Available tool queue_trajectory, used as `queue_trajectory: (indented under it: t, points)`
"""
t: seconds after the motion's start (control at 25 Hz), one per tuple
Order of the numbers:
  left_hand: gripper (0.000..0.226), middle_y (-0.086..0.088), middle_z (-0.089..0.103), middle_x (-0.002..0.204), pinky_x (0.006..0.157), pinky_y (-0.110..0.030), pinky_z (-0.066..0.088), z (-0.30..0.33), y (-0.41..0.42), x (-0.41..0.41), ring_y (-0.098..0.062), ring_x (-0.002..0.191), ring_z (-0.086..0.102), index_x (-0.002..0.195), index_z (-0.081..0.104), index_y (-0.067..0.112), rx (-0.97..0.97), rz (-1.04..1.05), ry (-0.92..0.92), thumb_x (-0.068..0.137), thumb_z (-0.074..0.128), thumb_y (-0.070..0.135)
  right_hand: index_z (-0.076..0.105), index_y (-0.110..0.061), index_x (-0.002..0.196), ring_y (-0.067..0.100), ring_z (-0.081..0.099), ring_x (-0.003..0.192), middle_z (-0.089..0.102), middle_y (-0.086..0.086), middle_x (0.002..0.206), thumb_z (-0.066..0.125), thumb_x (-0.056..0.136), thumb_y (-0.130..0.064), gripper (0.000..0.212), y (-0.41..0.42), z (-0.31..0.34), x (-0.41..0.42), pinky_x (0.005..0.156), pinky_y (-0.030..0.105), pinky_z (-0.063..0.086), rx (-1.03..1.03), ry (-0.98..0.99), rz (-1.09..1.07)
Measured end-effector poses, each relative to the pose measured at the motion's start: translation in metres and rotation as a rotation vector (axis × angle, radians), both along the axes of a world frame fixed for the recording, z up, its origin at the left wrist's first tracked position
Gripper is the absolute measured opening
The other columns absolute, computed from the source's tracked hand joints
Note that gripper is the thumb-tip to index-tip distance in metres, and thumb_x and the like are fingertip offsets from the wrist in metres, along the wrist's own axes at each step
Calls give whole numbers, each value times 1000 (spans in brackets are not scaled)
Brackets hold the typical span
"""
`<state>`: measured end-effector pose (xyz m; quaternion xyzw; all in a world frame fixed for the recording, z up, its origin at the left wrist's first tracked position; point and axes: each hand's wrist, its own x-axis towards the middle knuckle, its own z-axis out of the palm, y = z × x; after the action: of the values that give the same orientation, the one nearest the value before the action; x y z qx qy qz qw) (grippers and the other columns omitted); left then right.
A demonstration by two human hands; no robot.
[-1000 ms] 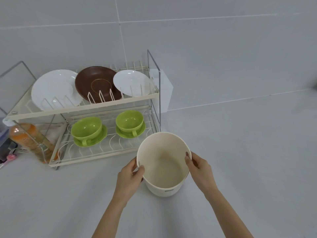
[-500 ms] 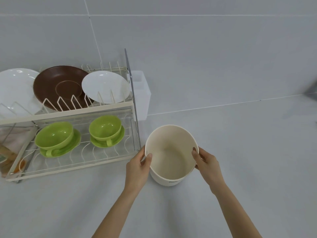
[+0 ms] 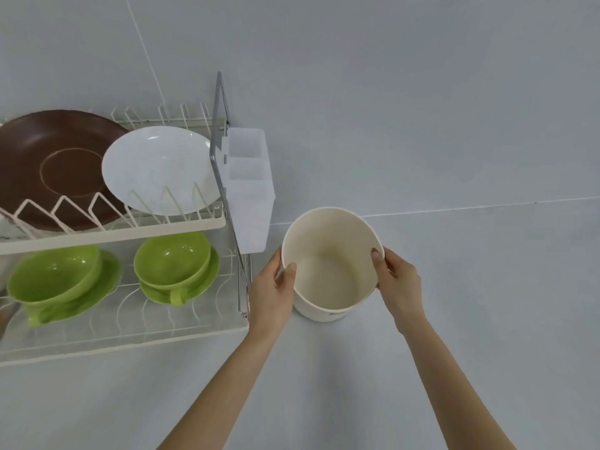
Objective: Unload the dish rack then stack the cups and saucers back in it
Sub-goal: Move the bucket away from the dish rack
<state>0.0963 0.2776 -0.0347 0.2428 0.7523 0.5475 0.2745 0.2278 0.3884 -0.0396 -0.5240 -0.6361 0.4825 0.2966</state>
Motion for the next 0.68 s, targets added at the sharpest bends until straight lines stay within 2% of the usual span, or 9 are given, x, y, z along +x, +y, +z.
queue_trajectory:
  t: [0.08, 0.2, 0.24, 0.28, 0.36, 0.44, 0.56, 0.68]
  points:
    - [37, 4, 65, 98, 95, -46, 50, -4, 5, -4, -17, 95, 62, 126, 55, 23, -6, 16, -5, 91, 48, 16, 66, -24, 99, 6, 47, 58, 52, -15, 52, 44, 93, -24, 23, 6, -3, -5, 66, 22, 40, -10, 5, 5]
    - [38, 1, 66, 116, 98, -44, 48, -10, 10, -9, -19, 108, 61, 128, 53, 23, -5, 29, -21, 90, 49, 16, 64, -20, 110, 0, 48, 61, 51, -18, 61, 43, 94, -26, 27, 8, -6, -9, 61, 14, 38, -23, -6, 18]
    - [38, 1, 64, 120, 99, -38, 48, -10, 11, -10, -17, 109, 60, 128, 53, 23, -5, 27, -27, 90, 50, 16, 63, -20, 112, 0, 47, 61, 50, -17, 61, 42, 95, -26, 28, 8, -7, -9, 59, 13, 37, -21, -18, 27]
    - [39, 2, 63, 121, 97, -27, 48, -10, 11, -10, -13, 107, 59, 128, 52, 22, -6, 19, -28, 90, 50, 15, 63, -21, 114, 0, 47, 60, 49, -17, 61, 42, 95, -26, 28, 8, -7, -9, 58, 11, 37, -20, -31, 36]
    - [39, 4, 61, 116, 78, 2, 41, -7, 11, -9, -5, 102, 54, 129, 50, 19, -17, -10, -14, 90, 49, 12, 61, -22, 115, 0, 47, 61, 50, -18, 64, 43, 94, -24, 28, 6, -6, -7, 57, 8, 37, -23, -52, 54]
    - [41, 8, 58, 113, 66, 12, 35, -5, 8, -7, -3, 103, 51, 131, 48, 16, -19, -39, -16, 90, 48, 9, 58, -21, 122, -2, 49, 69, 54, -19, 73, 43, 93, -22, 32, 1, -4, -5, 63, 11, 36, -28, -61, 79]
    - [42, 9, 56, 115, 68, 12, 33, -3, -1, -4, -5, 111, 51, 131, 47, 15, -9, -72, -28, 90, 47, 7, 48, -27, 132, 4, 55, 104, 62, -13, 107, 45, 93, -18, 41, -10, 2, -1, 83, 18, 35, -35, -61, 113]
    - [36, 7, 59, 120, 75, 3, 38, 2, -15, -1, -11, 120, 53, 127, 50, 16, -11, -117, -10, 91, 47, 9, 39, -29, 139, 10, 49, 126, 57, -10, 128, 45, 93, -20, 47, -24, 10, 6, 91, 21, 34, -11, -116, 138]
